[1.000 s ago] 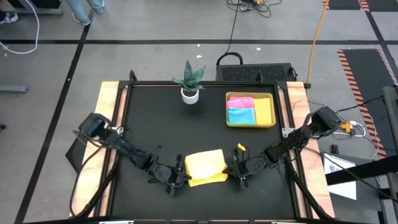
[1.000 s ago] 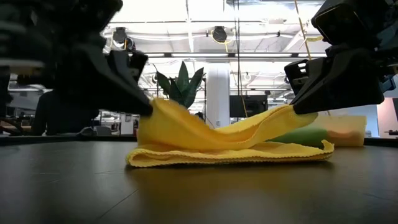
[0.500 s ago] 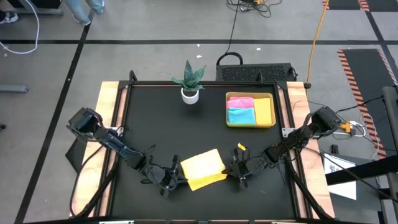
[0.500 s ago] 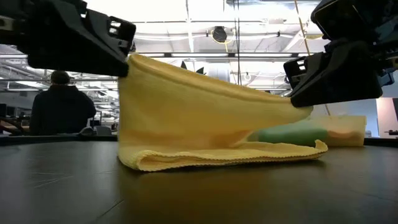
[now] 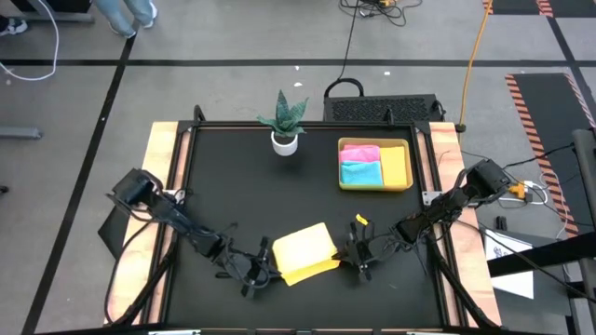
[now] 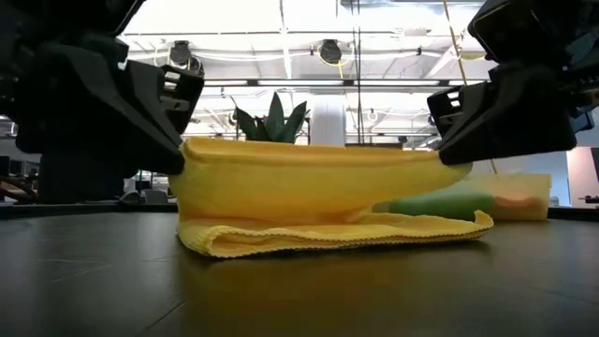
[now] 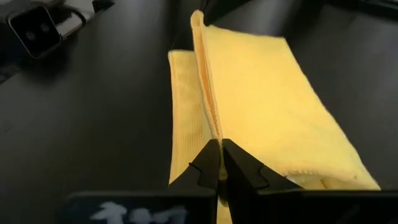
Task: Fold microfiber towels
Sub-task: Fold the yellow microfiber cloth
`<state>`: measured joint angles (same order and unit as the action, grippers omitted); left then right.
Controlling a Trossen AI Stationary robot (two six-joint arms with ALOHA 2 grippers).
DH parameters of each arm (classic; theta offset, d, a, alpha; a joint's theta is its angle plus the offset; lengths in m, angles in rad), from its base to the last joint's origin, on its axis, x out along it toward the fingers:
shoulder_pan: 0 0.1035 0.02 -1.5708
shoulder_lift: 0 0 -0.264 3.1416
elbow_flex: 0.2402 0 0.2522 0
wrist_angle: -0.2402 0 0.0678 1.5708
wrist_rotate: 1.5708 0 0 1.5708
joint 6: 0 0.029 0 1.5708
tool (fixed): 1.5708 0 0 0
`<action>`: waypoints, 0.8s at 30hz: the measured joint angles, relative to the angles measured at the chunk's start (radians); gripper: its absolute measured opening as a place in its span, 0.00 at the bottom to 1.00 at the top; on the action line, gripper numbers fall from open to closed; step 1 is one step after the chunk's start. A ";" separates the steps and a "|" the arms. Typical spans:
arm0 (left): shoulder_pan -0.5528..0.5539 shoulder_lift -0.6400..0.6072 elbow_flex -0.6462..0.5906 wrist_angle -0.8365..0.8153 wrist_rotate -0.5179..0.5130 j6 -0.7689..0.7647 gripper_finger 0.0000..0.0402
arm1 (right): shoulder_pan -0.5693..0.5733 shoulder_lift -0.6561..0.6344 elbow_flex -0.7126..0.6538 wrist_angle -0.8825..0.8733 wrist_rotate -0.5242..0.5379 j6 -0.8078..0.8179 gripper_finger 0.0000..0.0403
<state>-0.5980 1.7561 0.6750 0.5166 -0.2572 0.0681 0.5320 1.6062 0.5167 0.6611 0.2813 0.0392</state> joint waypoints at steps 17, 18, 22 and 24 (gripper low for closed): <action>0.007 0.014 0.000 0.032 0.053 -0.098 0.14 | -0.002 0.000 -0.001 -0.048 -0.024 -0.021 0.01; 0.008 0.014 0.000 0.032 0.053 -0.103 0.17 | -0.002 0.000 -0.001 -0.055 -0.024 -0.022 0.01; 0.008 0.014 0.000 0.033 0.053 -0.109 0.27 | -0.002 0.000 -0.001 -0.061 -0.024 -0.020 0.02; 0.008 0.007 0.000 0.032 0.053 -0.104 0.31 | -0.002 0.000 -0.001 -0.062 -0.025 -0.009 0.05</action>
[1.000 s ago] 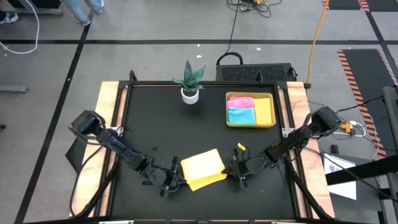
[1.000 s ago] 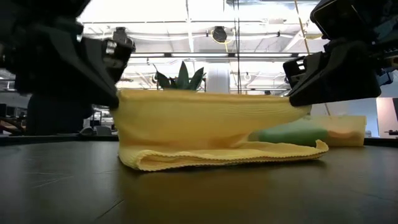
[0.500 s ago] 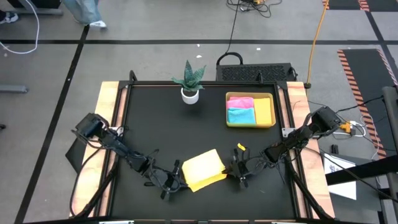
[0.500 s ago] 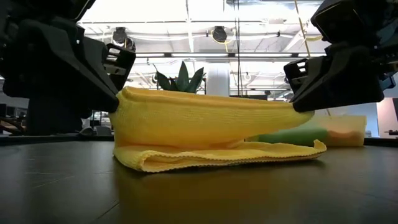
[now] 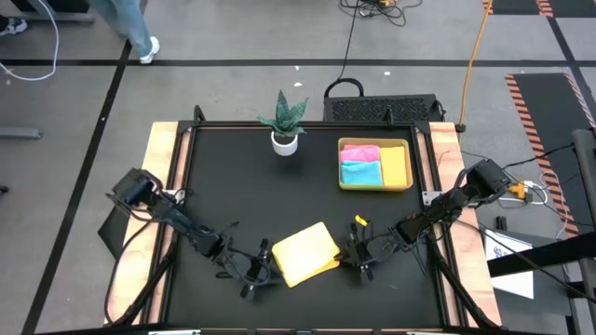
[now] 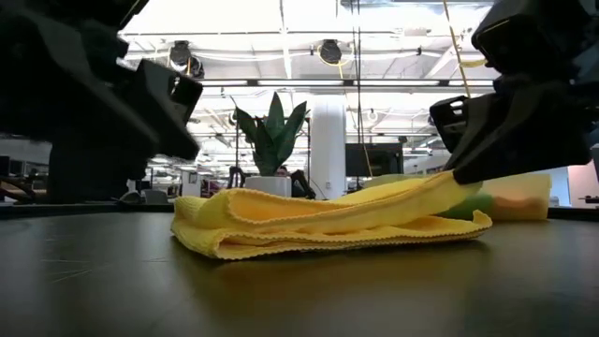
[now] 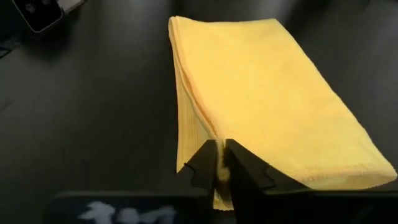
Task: Fold microfiber towels
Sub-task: Fold the yellow microfiber cloth
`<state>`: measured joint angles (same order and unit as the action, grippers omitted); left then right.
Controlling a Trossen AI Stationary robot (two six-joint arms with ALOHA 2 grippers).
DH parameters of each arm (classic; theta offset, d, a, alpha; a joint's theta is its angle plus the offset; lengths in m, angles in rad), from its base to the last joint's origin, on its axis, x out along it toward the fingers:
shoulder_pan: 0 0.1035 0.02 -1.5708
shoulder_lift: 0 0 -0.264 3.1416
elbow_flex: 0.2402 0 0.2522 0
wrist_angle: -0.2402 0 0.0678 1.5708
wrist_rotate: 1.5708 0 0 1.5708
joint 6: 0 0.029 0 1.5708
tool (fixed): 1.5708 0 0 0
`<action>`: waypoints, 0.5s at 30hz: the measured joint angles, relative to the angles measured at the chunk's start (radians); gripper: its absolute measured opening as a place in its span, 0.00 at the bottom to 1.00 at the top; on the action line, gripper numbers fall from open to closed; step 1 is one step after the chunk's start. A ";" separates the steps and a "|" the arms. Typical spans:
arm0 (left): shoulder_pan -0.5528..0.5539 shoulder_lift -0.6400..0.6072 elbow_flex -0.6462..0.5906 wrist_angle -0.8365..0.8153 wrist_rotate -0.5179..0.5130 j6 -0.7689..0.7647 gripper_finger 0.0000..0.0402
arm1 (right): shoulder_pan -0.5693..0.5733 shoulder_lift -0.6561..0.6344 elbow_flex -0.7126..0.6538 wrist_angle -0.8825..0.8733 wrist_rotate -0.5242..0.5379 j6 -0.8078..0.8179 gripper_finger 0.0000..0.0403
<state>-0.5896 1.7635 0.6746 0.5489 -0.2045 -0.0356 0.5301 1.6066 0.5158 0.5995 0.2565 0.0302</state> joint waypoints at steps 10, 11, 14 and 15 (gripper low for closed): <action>0.082 0.054 0.030 0.145 -0.023 -0.024 0.31 | -0.014 -0.001 0.000 0.024 -0.104 0.083 0.29; 0.093 0.070 0.030 0.170 0.004 -0.027 0.29 | -0.014 -0.009 0.000 0.026 -0.103 0.085 0.30; 0.114 0.110 0.041 0.218 0.102 -0.028 0.25 | -0.013 -0.045 0.000 0.041 -0.103 0.080 0.33; 0.115 0.120 0.042 0.220 0.130 -0.031 0.24 | -0.015 -0.054 0.000 0.046 -0.103 0.083 0.33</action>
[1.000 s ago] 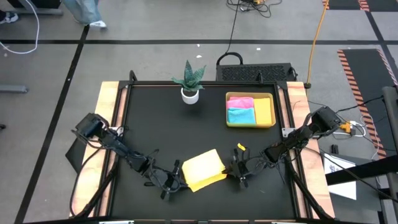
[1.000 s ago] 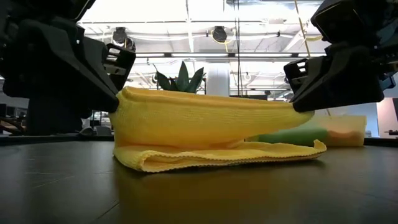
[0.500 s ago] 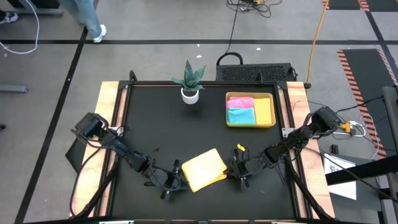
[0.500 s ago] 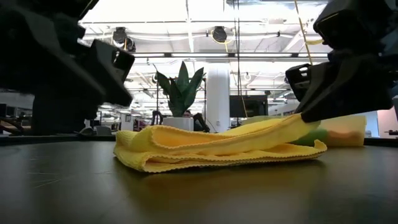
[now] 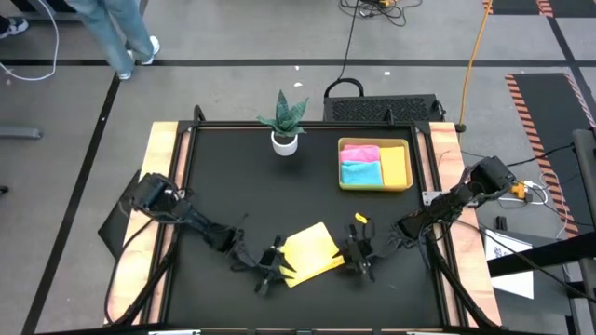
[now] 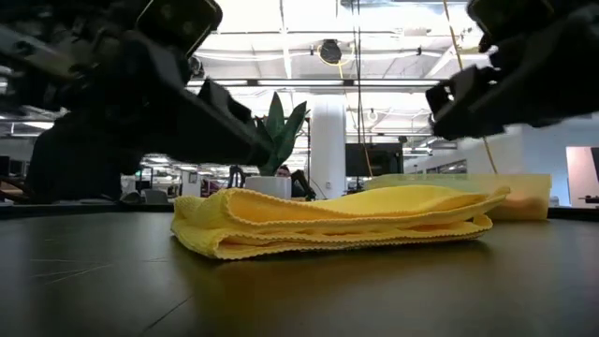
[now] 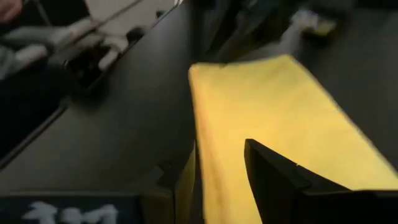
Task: Fold microfiber towels
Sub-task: Fold the yellow microfiber cloth
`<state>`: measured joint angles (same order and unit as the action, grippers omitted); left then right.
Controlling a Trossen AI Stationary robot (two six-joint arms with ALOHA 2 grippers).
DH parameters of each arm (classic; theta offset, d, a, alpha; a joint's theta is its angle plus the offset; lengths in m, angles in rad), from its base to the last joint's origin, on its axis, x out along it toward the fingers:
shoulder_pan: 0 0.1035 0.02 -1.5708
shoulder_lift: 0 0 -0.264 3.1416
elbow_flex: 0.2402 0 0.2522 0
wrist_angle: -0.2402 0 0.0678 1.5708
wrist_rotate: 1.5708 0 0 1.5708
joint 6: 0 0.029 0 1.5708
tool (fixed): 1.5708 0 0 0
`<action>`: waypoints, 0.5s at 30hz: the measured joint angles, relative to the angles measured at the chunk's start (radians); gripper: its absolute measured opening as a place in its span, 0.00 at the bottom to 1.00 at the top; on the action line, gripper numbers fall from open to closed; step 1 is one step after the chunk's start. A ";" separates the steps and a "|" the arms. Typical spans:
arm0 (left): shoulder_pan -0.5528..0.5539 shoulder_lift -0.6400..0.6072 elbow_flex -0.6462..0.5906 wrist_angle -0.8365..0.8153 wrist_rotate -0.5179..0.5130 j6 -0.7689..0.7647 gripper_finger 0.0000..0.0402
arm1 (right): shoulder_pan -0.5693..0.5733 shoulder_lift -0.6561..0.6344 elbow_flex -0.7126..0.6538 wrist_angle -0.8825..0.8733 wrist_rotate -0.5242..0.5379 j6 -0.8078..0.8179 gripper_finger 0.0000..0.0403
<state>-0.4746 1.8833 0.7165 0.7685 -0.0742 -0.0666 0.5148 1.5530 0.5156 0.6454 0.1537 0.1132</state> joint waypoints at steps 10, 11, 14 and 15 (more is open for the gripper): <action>-0.013 0.018 0.007 -0.162 0.130 -0.061 0.13 | -0.075 0.021 0.000 0.053 0.005 0.084 0.27; -0.015 0.011 0.007 -0.186 0.129 -0.076 0.12 | -0.078 0.032 0.000 0.065 0.006 0.085 0.27; -0.020 -0.034 0.007 -0.260 0.128 -0.109 0.09 | -0.083 0.070 0.001 0.113 0.004 0.085 0.26; -0.023 -0.057 0.006 -0.283 0.126 -0.113 0.08 | -0.083 0.087 0.009 0.131 0.003 0.085 0.26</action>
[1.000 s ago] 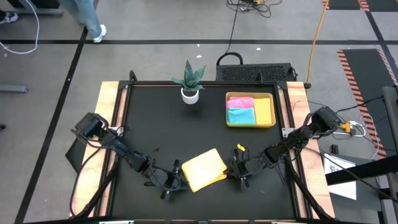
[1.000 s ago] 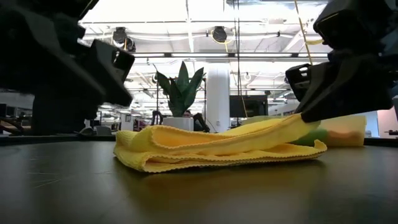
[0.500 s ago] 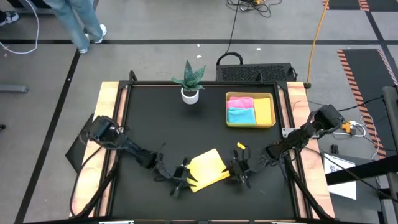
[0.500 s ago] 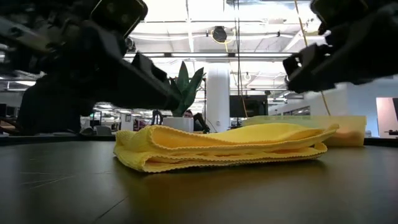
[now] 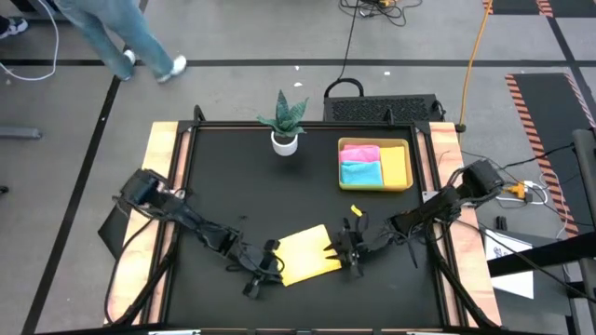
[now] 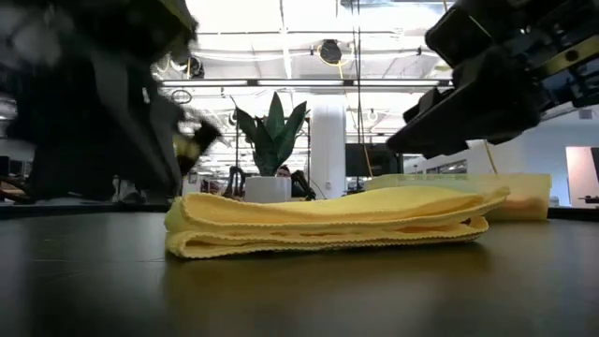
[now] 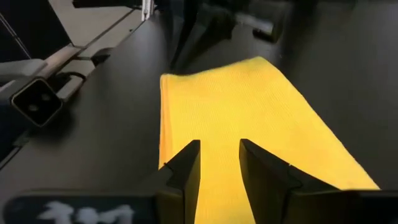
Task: Fold microfiber towels
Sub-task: Fold the yellow microfiber cloth
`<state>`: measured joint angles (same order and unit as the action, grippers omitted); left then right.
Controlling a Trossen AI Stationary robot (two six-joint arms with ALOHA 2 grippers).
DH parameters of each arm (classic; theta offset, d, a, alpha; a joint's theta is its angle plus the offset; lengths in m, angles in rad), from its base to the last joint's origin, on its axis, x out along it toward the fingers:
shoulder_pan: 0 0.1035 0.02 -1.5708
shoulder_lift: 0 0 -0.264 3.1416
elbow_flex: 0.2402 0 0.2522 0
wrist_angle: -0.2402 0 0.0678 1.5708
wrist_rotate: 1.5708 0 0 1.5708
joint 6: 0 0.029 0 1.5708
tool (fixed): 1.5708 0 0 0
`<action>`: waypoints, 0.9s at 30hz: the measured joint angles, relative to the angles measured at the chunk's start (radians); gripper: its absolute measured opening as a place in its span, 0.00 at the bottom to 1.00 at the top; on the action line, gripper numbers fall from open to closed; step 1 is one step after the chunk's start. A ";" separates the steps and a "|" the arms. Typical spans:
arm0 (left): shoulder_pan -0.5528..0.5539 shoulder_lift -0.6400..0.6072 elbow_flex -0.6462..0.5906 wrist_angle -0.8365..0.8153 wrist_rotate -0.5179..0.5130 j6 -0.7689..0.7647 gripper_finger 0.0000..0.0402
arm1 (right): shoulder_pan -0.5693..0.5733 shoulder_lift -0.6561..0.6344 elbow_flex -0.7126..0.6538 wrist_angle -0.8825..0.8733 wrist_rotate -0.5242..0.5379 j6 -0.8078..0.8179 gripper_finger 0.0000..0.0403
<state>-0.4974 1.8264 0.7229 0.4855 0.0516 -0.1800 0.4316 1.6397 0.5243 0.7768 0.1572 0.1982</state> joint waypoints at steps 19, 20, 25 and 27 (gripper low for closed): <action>0.082 -0.120 -0.001 -0.369 -0.263 -0.142 0.03 | -0.143 0.143 0.135 -0.152 0.186 0.165 0.09; 0.083 -0.117 -0.001 -0.393 -0.263 -0.151 0.02 | -0.146 0.143 0.135 -0.187 0.187 0.175 0.08; 0.081 -0.127 0.001 -0.447 -0.266 -0.174 0.02 | -0.149 0.143 0.135 -0.272 0.209 0.208 0.01; 0.077 -0.143 0.000 -0.455 -0.265 -0.174 0.04 | -0.144 0.142 0.134 -0.277 0.209 0.206 0.01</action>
<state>-0.4204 1.6833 0.7233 0.0301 -0.2138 -0.3544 0.2880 1.7821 0.6586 0.4998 0.3657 0.4039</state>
